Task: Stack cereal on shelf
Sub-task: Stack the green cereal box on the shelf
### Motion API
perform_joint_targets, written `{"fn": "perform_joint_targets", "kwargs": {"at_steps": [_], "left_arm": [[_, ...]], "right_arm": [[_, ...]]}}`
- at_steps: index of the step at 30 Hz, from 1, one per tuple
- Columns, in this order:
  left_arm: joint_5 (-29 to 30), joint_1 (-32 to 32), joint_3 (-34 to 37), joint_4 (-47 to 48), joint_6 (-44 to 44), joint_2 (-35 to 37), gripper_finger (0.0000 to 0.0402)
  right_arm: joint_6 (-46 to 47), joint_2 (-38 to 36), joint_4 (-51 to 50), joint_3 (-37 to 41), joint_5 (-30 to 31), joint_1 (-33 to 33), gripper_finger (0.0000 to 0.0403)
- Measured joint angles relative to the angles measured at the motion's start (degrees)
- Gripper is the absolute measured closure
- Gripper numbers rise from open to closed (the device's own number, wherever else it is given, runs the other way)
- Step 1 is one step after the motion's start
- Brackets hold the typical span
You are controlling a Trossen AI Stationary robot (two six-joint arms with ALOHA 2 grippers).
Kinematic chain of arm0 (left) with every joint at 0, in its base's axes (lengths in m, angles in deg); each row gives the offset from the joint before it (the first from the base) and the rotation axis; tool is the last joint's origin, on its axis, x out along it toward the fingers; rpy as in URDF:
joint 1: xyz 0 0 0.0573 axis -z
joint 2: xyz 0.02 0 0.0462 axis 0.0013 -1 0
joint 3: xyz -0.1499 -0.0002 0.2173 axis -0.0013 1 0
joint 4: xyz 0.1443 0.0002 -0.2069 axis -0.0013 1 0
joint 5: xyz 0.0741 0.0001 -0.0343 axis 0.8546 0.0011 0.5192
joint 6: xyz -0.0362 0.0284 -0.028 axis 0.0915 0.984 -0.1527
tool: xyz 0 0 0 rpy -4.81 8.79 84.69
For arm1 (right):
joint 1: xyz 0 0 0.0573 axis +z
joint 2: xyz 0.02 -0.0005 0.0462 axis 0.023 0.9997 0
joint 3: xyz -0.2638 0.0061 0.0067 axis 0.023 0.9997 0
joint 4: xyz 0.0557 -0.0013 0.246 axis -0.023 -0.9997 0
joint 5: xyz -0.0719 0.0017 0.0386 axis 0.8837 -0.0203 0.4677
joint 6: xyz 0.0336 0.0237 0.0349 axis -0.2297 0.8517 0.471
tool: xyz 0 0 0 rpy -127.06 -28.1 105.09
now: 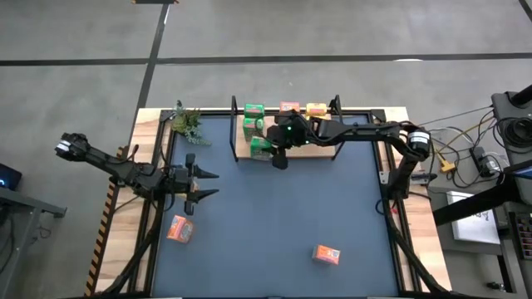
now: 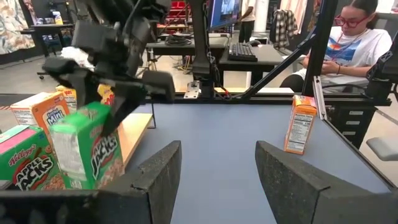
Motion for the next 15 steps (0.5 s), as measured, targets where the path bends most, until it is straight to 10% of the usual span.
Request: {"fn": "perform_joint_targets", "kwargs": {"at_steps": [15], "left_arm": [[0.0,0.0,0.0,0.0,0.0,0.0,0.0212]], "right_arm": [[0.3,2.3,1.1,0.0,0.5,-2.1,0.0206]]}}
